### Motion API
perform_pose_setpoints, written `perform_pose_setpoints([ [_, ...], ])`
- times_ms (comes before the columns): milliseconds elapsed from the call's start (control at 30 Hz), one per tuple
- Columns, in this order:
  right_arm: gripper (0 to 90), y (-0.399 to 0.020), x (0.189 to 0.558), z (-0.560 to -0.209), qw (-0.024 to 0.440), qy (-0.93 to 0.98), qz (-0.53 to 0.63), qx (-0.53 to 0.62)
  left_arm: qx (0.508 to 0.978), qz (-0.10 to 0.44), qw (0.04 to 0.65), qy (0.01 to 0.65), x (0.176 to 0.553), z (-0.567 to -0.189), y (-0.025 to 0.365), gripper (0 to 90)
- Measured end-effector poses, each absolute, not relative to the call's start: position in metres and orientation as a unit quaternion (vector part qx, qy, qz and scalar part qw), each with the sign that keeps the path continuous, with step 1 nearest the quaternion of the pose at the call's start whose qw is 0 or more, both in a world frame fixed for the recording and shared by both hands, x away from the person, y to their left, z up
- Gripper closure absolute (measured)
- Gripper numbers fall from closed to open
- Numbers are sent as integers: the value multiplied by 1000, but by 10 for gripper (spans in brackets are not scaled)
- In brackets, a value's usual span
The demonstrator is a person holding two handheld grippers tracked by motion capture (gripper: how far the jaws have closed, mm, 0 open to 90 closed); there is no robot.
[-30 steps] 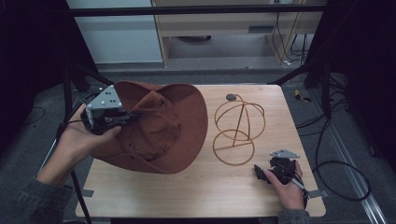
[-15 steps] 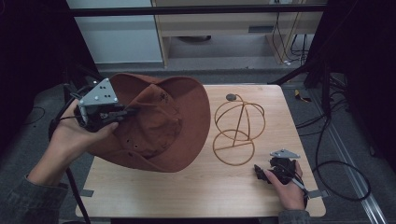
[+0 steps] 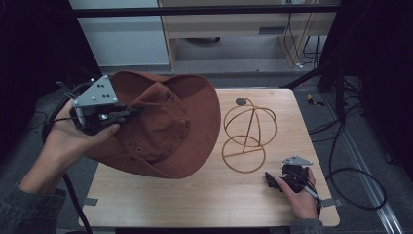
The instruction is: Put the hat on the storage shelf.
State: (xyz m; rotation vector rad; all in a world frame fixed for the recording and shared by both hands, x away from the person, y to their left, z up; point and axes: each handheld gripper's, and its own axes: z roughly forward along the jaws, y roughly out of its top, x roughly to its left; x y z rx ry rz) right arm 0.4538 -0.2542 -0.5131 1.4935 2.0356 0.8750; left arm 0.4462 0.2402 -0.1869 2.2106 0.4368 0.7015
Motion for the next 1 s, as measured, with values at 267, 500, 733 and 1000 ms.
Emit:
perform_pose_setpoints([
  [267, 10, -254, 454, -513, 233, 741, 318, 544, 866, 278, 381, 165, 444, -181, 235, 886],
  [500, 10, -254, 454, -513, 232, 741, 319, 543, 869, 278, 377, 157, 444, -176, 227, 886],
  [733, 10, -254, 454, -513, 233, 742, 318, 542, 870, 282, 376, 150, 447, -169, 215, 886],
  [1000, 10, -254, 454, -513, 233, 741, 318, 544, 876, 280, 371, 131, 450, -163, 192, 885],
])
